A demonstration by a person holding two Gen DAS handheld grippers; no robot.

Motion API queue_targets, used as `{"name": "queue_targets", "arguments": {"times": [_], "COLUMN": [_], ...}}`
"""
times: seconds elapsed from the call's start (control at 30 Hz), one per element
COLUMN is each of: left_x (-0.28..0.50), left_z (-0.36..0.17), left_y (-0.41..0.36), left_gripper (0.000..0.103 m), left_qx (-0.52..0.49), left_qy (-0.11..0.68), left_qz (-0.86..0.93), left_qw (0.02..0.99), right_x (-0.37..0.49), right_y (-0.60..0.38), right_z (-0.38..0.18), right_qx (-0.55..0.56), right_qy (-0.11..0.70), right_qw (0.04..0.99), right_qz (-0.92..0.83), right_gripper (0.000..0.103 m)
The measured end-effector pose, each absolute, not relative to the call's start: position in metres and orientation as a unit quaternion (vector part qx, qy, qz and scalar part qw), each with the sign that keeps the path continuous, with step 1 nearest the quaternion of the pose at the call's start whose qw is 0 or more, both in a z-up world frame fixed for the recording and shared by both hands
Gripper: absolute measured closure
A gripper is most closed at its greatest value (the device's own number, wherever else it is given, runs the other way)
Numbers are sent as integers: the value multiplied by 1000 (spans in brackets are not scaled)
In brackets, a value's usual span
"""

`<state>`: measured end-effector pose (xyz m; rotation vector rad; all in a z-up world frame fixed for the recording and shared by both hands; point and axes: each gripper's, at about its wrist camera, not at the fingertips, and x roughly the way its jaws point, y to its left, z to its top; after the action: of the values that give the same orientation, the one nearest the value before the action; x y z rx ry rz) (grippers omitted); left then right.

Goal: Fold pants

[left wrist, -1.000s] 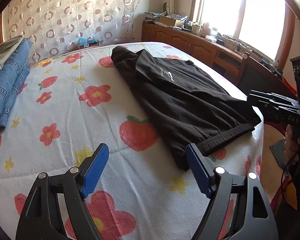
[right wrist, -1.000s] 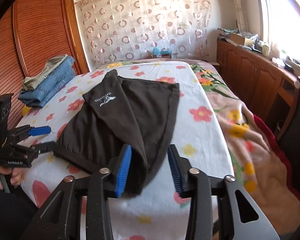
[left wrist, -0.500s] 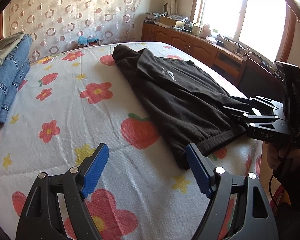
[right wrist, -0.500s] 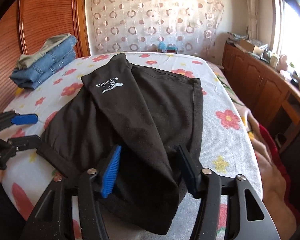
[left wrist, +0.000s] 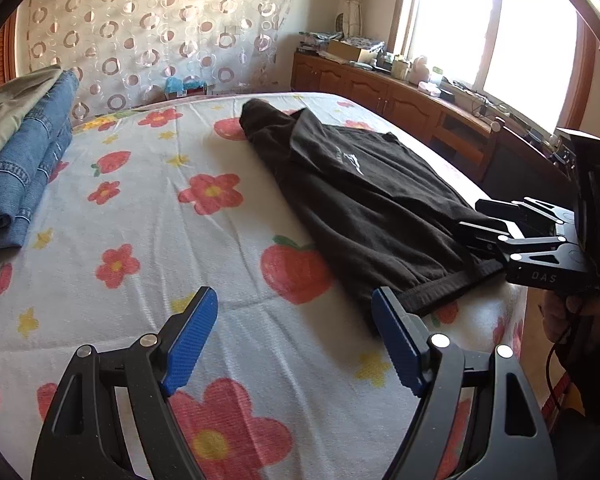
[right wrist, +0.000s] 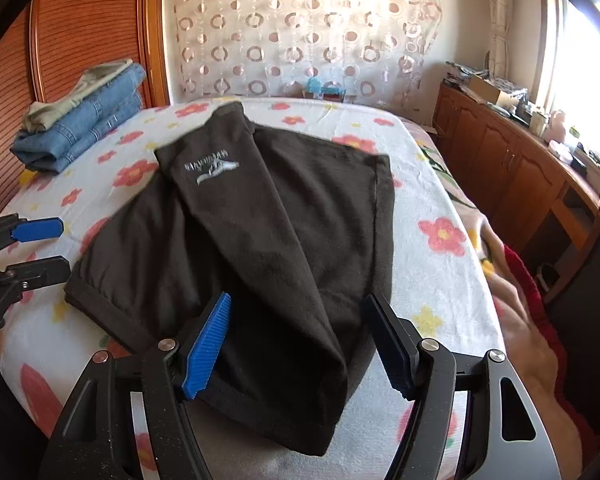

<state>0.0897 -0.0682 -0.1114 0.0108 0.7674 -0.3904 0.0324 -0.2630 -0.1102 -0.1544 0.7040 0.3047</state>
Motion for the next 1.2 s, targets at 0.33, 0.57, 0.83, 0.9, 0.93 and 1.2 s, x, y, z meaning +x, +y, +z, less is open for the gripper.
{"name": "queue_targets", "arguments": {"times": [0.33, 0.57, 0.83, 0.9, 0.93, 1.2], "left_x": [91, 91, 91, 92, 92, 91], "left_z": [-84, -73, -69, -70, -71, -78], "left_y": [-38, -19, -5, -4, -4, -10], "left_gripper": [23, 23, 23, 23, 23, 23], "left_qx": [-9, -16, -28, -29, -30, -26], "left_qy": [334, 318, 311, 312, 312, 324], "left_qz": [-158, -140, -132, -131, -132, -139], "left_qw": [929, 937, 941, 941, 940, 935], "right_x": [50, 82, 123, 132, 137, 150], "right_y": [-239, -197, -159, -153, -149, -153], "right_z": [-75, -66, -81, -84, -87, -77], "right_qx": [-82, -89, -114, -122, -126, -108], "right_qy": [325, 327, 348, 356, 360, 353], "right_qw": [917, 898, 879, 875, 874, 879], "right_qz": [216, 280, 305, 305, 302, 302], "right_gripper": [57, 68, 69, 76, 81, 101]}}
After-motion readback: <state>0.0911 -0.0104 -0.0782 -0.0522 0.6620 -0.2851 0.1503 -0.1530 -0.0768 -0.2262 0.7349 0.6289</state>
